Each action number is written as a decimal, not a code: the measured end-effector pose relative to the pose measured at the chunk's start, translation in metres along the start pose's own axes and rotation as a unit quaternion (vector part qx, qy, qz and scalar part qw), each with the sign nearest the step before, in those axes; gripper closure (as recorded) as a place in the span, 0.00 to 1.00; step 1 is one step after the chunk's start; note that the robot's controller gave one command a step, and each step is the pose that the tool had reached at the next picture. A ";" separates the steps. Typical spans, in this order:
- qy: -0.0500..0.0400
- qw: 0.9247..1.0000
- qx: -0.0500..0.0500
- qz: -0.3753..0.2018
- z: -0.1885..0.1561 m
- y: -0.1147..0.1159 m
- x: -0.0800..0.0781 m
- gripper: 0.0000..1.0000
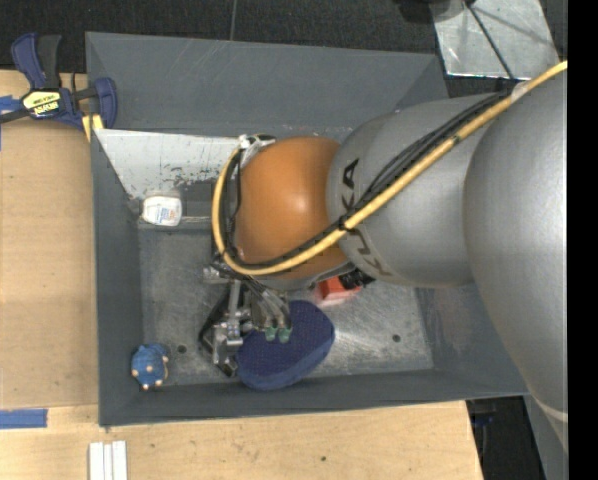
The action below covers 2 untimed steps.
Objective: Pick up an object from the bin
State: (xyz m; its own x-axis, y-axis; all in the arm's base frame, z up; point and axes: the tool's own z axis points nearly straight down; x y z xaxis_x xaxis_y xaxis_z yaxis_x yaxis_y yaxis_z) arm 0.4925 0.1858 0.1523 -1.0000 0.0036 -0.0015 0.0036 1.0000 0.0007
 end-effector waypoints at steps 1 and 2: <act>-0.002 0.991 -0.001 -0.137 0.069 -0.047 -0.059 0.00; 0.009 0.960 -0.002 -0.281 0.074 -0.041 -0.085 0.00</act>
Offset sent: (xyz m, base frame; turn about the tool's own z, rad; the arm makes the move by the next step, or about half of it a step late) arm 0.0654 -0.0566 -0.0823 -0.2791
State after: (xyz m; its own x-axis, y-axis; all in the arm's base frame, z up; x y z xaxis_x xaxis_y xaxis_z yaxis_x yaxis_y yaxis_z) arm 0.5778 0.1445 0.0779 -0.8440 -0.5361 0.0142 -0.5361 0.8441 0.0093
